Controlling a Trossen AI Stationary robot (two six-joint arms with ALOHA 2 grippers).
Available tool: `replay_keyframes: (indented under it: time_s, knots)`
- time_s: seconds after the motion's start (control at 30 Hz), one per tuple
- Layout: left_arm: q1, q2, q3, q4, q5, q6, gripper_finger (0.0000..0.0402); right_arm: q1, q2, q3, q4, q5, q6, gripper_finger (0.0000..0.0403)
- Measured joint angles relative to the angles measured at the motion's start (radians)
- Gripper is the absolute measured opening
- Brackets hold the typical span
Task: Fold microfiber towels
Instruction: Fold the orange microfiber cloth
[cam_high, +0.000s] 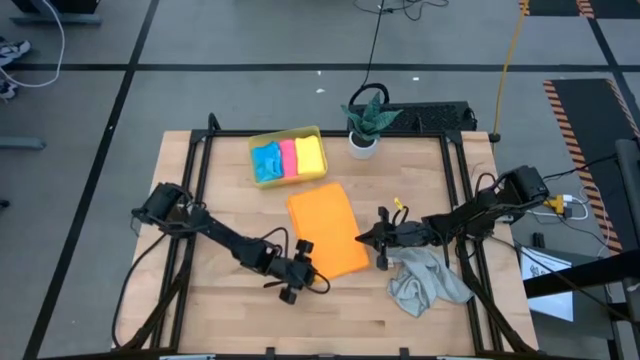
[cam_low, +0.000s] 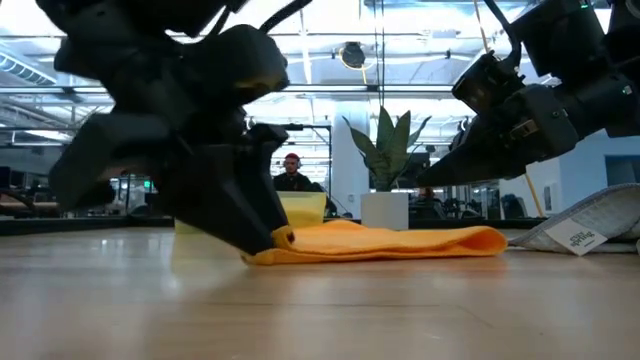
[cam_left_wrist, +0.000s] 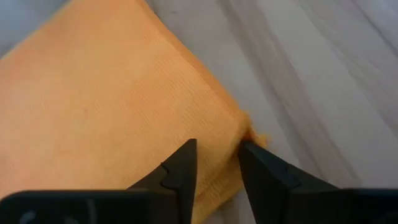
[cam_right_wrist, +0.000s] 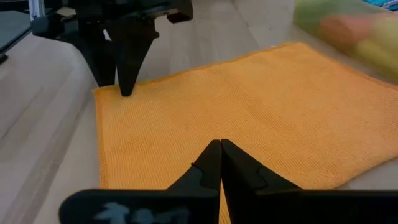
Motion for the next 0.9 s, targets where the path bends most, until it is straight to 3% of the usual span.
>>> replay_keyframes:
  time_s: [0.4, 0.63, 0.9]
  knots:
    - [-0.011, -0.001, -0.002, 0.009, -0.018, 0.002, 0.0009, 0.000, 0.000, 0.000, 0.000, 0.000, 0.000, 0.0000]
    - [-0.043, -0.074, -0.003, -0.008, -0.122, 0.047, 0.0017, 0.000, 0.000, 0.000, -0.001, 0.000, 0.000, 0.0000]
    - [-0.071, -0.114, -0.002, -0.087, -0.126, 0.053, 0.0015, 0.000, 0.000, 0.000, -0.002, 0.001, 0.000, 0.0000]
